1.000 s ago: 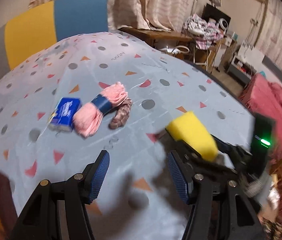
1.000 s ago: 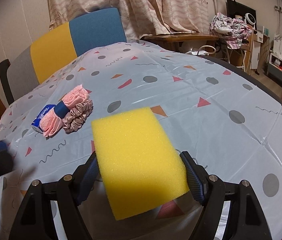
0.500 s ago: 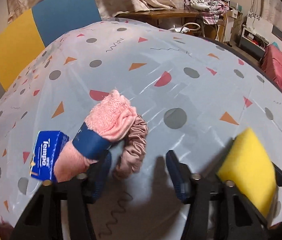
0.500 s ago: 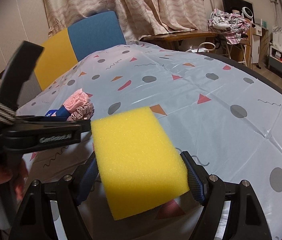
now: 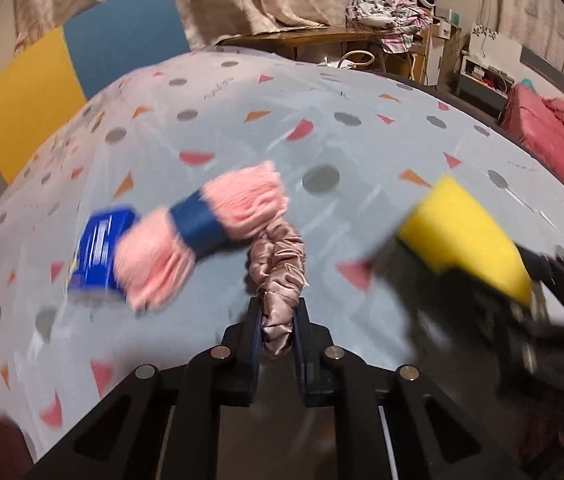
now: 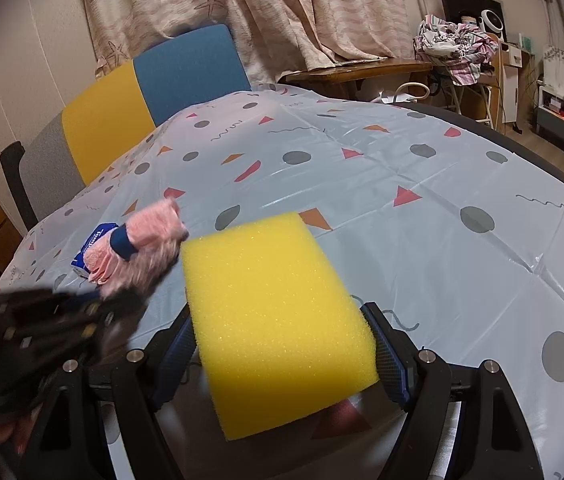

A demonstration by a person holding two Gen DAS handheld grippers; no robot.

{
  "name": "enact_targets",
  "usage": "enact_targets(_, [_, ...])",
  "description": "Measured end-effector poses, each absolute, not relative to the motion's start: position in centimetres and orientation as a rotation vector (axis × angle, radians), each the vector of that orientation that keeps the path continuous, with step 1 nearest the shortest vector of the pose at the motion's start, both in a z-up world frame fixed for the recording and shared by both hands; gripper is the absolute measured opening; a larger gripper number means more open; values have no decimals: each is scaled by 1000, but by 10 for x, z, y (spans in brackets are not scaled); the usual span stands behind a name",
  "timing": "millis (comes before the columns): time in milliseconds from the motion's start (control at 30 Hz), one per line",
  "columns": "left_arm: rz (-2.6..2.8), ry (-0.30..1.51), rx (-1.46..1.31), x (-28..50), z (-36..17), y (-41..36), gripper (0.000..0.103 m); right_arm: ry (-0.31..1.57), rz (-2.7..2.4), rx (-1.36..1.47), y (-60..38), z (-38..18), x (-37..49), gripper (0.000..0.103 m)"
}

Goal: Organize soft objects
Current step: 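Grasp the pink satin scrunchie with the left gripper while the right gripper holds the yellow sponge, then carry the pink scrunchie into the tray and open the left gripper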

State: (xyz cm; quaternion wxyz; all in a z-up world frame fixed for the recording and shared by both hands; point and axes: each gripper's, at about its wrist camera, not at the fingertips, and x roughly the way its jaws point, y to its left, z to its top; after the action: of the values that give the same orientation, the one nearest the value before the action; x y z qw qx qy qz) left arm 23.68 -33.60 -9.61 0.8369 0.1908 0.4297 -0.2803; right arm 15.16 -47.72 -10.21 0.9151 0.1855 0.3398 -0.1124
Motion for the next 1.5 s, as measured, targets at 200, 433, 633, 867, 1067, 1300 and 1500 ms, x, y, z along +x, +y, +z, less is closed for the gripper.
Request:
enact_targets(200, [-617, 975, 297, 217, -103, -310, 24, 699, -232, 384, -477, -102, 151, 80])
enact_targets(433, [-581, 980, 285, 229, -97, -324, 42, 694, -232, 392, -479, -103, 150, 80])
enact_targets(633, [-563, 992, 268, 237, -107, -328, 42, 695, -237, 386, -478, -103, 150, 80])
enact_targets(867, [-566, 995, 241, 227, -105, -322, 29, 698, -244, 376, -477, -102, 151, 80])
enact_targets(1067, [-580, 1011, 174, 206, -100, -307, 22, 704, -255, 360, -474, -102, 151, 80])
enact_targets(1300, [-610, 976, 55, 169, -91, -276, 22, 709, -261, 351, -474, -102, 150, 80])
enact_targets(1500, [-606, 969, -18, 147, -86, -248, 22, 710, -261, 349, -474, -103, 151, 80])
